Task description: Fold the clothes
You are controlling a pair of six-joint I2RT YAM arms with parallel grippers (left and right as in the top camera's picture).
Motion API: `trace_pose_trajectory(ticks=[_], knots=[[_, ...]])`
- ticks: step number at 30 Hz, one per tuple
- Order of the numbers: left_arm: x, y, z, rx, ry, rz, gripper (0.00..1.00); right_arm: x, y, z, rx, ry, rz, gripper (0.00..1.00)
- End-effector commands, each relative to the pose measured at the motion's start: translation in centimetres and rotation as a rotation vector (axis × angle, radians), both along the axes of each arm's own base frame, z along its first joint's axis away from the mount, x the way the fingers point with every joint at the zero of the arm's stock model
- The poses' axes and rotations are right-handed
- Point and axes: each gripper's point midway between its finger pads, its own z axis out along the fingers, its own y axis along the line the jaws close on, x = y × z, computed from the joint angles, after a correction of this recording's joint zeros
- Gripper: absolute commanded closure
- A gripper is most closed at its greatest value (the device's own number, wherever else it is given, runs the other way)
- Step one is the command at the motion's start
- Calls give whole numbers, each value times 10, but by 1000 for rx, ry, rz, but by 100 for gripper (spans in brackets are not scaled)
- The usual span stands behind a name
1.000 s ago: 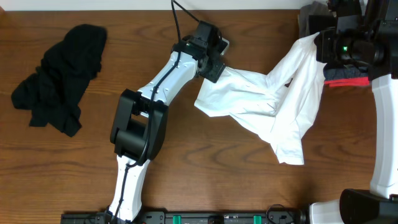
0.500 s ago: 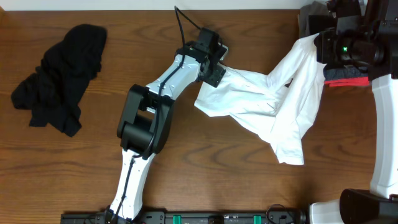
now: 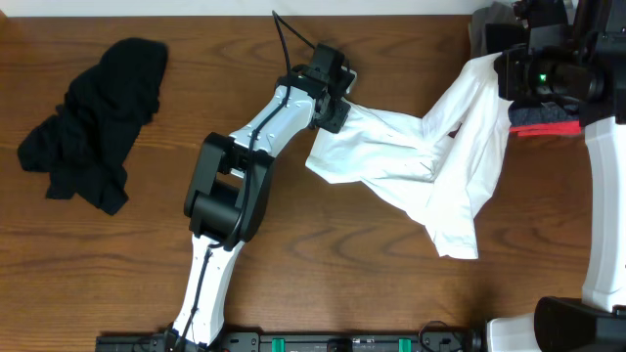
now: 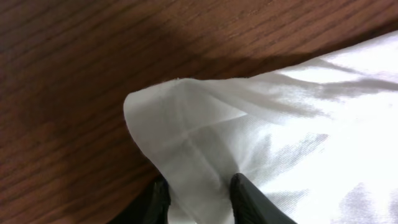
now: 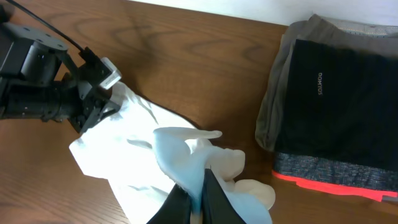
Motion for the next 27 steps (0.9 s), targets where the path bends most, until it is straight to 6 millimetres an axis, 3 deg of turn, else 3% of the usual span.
trace_pose_trajectory(ticks=[1, 5, 9, 15, 17, 20, 27], knots=[[2, 2, 2, 0, -6, 10, 67, 0, 1, 0, -1, -3, 16, 95], [2, 2, 3, 0, -6, 10, 76, 0, 1, 0, -1, -3, 16, 94], [2, 2, 3, 0, -6, 10, 94, -1, 1, 0, -1, -2, 16, 95], [6, 2, 15, -12, -29, 16, 94, -1, 1, 0, -1, 1, 16, 95], [11, 3, 33, -26, -60, 22, 94, -1, 1, 0, 0, 1, 16, 95], [23, 16, 77, -37, -144, 72, 94, -1, 1, 0, 0, 0, 16, 95], [31, 83, 197, -23, -355, 218, 94, -1, 1, 0, 0, 0, 16, 95]])
